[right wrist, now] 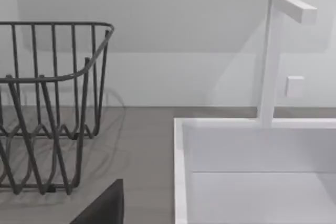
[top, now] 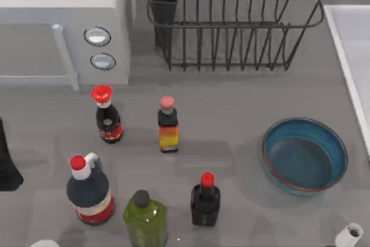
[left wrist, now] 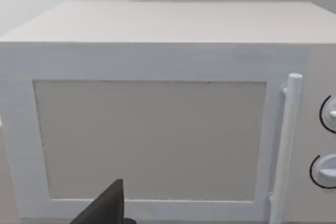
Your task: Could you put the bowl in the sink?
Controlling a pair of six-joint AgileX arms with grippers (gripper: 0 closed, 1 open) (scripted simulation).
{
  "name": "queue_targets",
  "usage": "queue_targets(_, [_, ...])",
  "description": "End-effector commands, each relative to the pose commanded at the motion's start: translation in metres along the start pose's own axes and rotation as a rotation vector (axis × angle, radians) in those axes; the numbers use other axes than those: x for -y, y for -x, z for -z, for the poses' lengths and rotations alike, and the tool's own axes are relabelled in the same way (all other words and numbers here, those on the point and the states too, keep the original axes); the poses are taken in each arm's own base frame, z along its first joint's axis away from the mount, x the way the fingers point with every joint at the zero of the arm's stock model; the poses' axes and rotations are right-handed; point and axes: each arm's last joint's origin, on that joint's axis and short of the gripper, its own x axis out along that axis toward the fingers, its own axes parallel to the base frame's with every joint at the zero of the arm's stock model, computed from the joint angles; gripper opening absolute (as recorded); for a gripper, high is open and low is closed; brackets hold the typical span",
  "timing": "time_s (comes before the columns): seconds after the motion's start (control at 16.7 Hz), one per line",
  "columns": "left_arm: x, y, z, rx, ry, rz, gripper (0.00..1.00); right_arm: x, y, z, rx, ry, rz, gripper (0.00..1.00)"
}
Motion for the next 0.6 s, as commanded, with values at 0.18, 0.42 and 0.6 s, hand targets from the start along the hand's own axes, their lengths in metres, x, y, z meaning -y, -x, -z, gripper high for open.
queue_targets(0.18, [0.0,0.0,0.0,0.0,0.0,0.0,1.0,0.0,0.0,-0.002,-0.011,-0.003,-0.003,1.0])
queue_targets(0.42, [0.0,0.0,0.0,0.0,0.0,0.0,1.0,-0.004,-0.002,-0.029,-0.137,-0.032,-0.029,1.0])
queue_targets(0.6, [0.0,0.0,0.0,0.0,0.0,0.0,1.0,-0.008,-0.015,-0.06,-0.328,-0.061,-0.048,1.0])
